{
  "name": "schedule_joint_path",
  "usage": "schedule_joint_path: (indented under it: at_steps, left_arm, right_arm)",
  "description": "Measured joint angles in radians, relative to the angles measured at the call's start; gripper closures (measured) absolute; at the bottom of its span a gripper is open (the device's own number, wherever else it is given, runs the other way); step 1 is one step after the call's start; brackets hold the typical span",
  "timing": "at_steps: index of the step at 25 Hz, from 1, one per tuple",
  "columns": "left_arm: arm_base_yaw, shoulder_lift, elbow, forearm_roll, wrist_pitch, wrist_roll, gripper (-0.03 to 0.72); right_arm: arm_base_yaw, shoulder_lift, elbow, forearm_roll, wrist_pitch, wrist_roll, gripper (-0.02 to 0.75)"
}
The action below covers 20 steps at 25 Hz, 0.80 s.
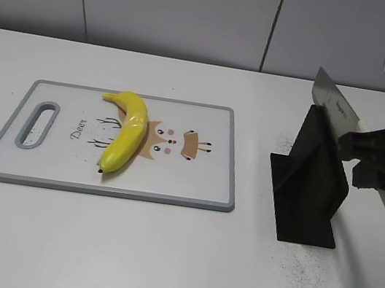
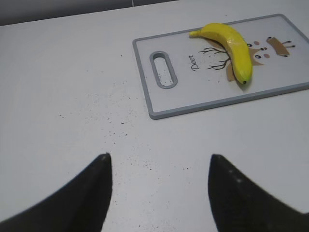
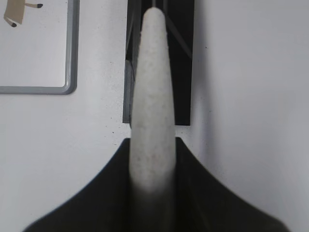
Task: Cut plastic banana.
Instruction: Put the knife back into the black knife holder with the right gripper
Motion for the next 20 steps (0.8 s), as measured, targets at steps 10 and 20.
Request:
schedule_joint_path:
  at_steps: [10, 20]
  left_arm:
    - [0.000, 0.000, 0.000, 0.000, 0.000, 0.000, 0.102]
    - [0.000, 0.000, 0.000, 0.001, 0.000, 0.000, 0.105]
  right_arm:
    - [0.000, 0.086, 0.004, 0.016, -0.016, 0.002, 0.577]
    - [0.000, 0.128, 0.005, 0.084, -0.028, 0.007, 0.577]
